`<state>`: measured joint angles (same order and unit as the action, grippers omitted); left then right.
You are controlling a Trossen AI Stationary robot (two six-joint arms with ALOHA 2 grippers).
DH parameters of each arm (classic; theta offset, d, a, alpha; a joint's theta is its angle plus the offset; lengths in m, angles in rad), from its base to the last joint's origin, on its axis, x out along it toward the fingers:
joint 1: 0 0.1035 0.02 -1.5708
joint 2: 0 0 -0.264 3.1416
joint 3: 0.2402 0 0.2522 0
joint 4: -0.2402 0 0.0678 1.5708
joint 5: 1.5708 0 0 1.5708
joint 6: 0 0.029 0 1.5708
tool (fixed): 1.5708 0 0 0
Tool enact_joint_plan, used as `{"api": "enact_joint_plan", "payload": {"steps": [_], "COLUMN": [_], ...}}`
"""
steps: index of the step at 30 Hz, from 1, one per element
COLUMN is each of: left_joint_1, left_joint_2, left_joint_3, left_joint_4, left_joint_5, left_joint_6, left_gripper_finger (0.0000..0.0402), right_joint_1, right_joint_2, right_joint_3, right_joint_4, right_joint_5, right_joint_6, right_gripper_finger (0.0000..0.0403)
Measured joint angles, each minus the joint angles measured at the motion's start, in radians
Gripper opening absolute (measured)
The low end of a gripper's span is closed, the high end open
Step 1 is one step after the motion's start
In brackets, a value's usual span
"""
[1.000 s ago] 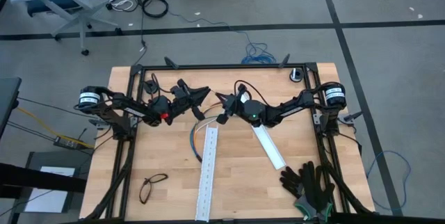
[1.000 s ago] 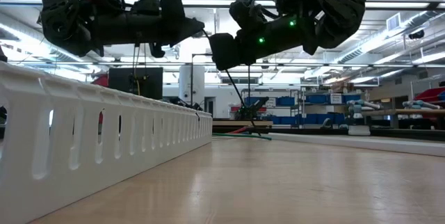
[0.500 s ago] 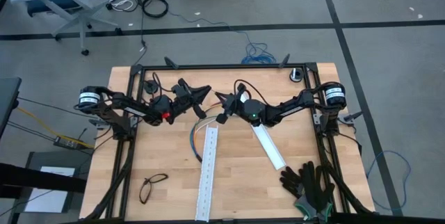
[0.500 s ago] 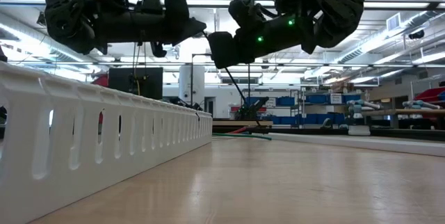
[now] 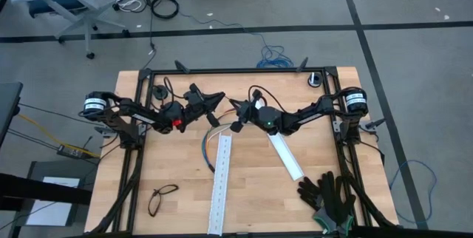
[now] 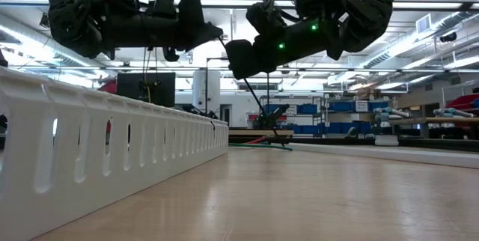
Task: Ziptie cables
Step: Wrap the black zip tie around the object
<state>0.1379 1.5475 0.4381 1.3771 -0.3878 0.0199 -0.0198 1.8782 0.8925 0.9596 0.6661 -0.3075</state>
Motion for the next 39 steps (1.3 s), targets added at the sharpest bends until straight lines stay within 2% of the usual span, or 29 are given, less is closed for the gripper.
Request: {"api": "enact_joint_plan", "payload": {"steps": [4, 14, 18, 24, 27, 29, 34, 39], "left_joint_1": [0.000, 0.000, 0.000, 0.000, 0.000, 0.000, 0.000, 0.000], "left_joint_2": [0.000, 0.000, 0.000, -0.004, -0.006, -0.006, -0.006, -0.006], "left_joint_3": [0.000, 0.000, -0.005, -0.051, -0.081, -0.097, -0.102, -0.101], "left_joint_4": [-0.012, -0.025, -0.036, -0.001, 0.057, 0.090, 0.099, 0.099], "left_joint_5": [0.000, 0.000, 0.000, 0.000, 0.000, 0.002, 0.043, 0.053], "left_joint_6": [0.008, 0.027, 0.034, 0.035, 0.036, 0.031, -0.014, -0.033], "left_gripper_finger": [0.0000, 0.0000, 0.0000, 0.0000, 0.0000, 0.0000, 0.0000, 0.0000], "right_joint_1": [0.011, 0.043, 0.059, 0.084, 0.086, 0.085, 0.056, 0.018], "right_joint_2": [0.000, 0.000, 0.000, 0.000, 0.000, 0.000, 0.000, 0.000], "right_joint_3": [0.000, 0.000, 0.000, 0.000, 0.000, 0.000, 0.000, 0.006], "right_joint_4": [0.000, 0.002, 0.005, 0.042, 0.042, 0.041, 0.030, 0.006], "right_joint_5": [0.039, 0.039, 0.052, 0.214, 0.226, 0.179, -0.106, -0.152], "right_joint_6": [0.000, -0.009, -0.065, -0.137, -0.150, -0.139, -0.033, -0.003], "right_gripper_finger": [0.0030, 0.0105, 0.0128, 0.0147, 0.0148, 0.0145, 0.0129, 0.0113]}}
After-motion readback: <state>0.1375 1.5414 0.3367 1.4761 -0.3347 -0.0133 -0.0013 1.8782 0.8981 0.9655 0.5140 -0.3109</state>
